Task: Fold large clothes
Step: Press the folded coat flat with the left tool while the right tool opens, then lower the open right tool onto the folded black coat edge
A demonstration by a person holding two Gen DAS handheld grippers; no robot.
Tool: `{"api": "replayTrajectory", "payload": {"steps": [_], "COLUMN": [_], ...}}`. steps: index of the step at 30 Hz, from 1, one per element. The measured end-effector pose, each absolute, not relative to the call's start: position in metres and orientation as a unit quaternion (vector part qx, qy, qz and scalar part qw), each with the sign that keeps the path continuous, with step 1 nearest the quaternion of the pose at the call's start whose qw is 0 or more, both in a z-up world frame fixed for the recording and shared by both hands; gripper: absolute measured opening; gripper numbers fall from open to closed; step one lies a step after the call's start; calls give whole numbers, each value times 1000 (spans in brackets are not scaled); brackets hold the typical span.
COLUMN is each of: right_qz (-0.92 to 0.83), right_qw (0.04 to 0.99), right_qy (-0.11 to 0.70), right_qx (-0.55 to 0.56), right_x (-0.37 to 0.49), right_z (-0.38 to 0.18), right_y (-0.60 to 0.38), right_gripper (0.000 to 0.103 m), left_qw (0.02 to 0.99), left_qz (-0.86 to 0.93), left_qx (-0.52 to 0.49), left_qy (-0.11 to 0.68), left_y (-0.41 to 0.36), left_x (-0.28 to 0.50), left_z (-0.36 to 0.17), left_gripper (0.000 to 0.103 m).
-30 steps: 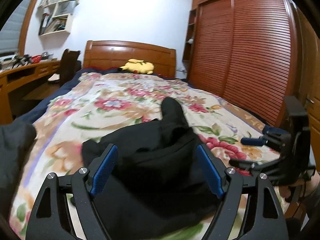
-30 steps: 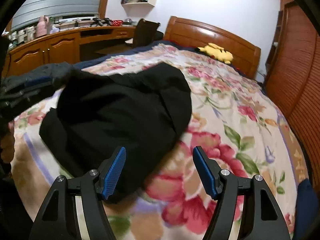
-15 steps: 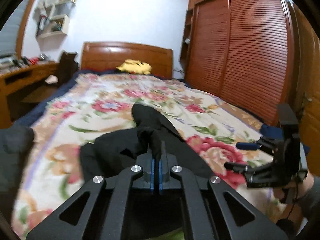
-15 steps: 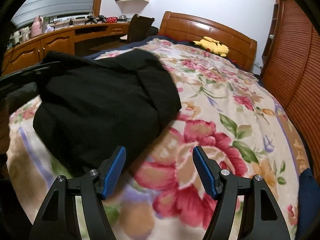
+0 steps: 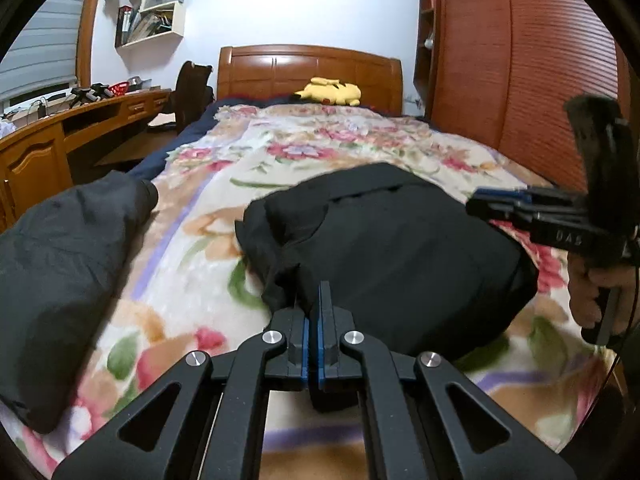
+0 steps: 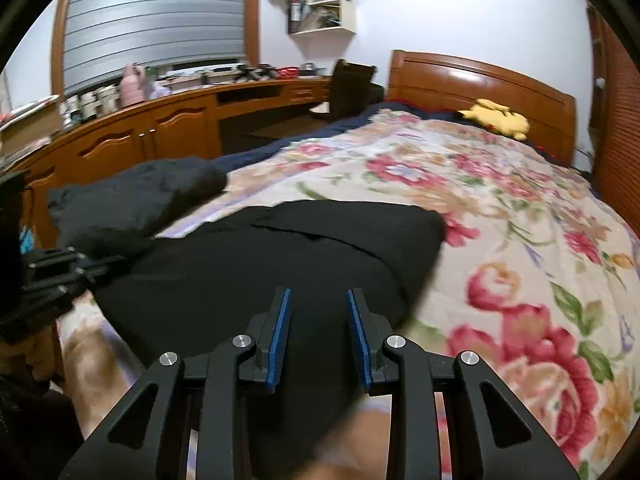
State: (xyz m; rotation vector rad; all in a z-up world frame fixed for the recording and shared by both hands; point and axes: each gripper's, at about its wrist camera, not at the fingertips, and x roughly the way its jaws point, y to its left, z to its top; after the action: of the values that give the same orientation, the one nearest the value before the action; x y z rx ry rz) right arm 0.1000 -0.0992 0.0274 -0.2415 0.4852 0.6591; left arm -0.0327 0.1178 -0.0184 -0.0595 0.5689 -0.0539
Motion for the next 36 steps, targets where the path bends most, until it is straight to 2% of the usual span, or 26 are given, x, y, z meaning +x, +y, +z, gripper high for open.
{"api": "replayTrajectory", "payload": {"steps": [8, 18, 29, 34, 36], "right_qz": [332, 306, 302, 308, 307], "right_qw": [903, 884, 891, 891, 892], "right_qy": [227, 300, 286, 285, 283], "right_qx": [-151, -187, -183, -174, -174], "right_x": [80, 79, 75, 80, 79], "right_z": [26, -7, -26, -29, -30], "right_y": [-93, -102, -95, -101, -100], "right_gripper": [30, 30, 30, 30, 31], "left_qw": [959, 947, 946, 947, 947], "left_qz": [-44, -61, -62, -57, -50], "left_qx": [-40, -15, -16, -17, -15], "left_qy": [276, 315, 318, 315, 317], "left_y": [115, 101, 96, 98, 98], "left_x": [-34, -25, -31, -32, -32], "left_z": [-18, -34, -39, -41, -42], "left_gripper": [3, 3, 3, 9, 21]}}
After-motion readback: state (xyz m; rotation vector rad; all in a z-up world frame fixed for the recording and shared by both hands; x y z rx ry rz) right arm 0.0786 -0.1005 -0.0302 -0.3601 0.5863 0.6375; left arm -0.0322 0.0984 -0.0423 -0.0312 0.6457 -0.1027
